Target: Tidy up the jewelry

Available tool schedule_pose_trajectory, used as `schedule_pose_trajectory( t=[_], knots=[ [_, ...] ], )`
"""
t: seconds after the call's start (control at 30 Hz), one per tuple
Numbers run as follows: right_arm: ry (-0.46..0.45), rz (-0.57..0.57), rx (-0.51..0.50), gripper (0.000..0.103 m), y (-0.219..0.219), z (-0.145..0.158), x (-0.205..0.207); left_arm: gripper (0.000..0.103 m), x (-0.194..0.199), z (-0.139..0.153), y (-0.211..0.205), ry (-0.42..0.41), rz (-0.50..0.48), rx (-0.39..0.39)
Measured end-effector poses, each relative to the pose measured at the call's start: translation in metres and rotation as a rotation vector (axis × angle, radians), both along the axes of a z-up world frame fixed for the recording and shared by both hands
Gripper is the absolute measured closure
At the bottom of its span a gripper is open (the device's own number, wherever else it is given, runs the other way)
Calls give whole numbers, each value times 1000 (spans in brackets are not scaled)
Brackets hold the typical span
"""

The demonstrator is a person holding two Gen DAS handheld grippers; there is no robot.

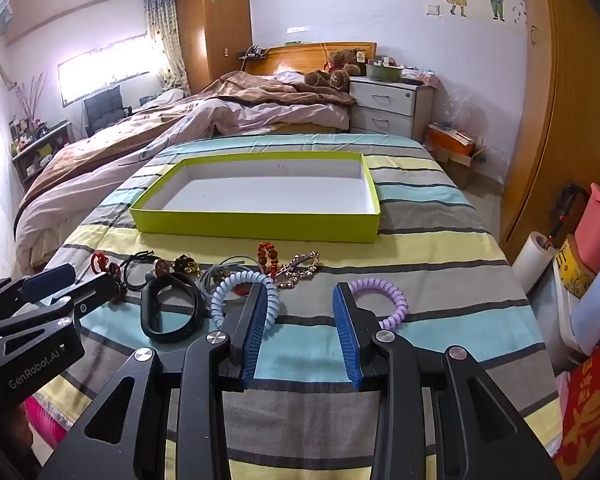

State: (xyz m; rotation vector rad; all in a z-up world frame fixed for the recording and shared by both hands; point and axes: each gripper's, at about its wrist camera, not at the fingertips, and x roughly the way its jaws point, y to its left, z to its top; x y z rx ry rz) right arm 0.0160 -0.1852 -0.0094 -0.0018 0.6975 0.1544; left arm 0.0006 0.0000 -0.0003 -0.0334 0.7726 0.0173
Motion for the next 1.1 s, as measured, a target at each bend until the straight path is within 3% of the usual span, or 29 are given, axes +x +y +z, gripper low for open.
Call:
schedule_pose_trajectory(
  t=[0.23,1.1],
  knots=[
    [7,0,-1,68,-1,-2,0,50,5,-4,12,2,9,-27],
    [-9,2,-1,68,-1,7,-8,50,-7,2,5,-6,25,1]
  ],
)
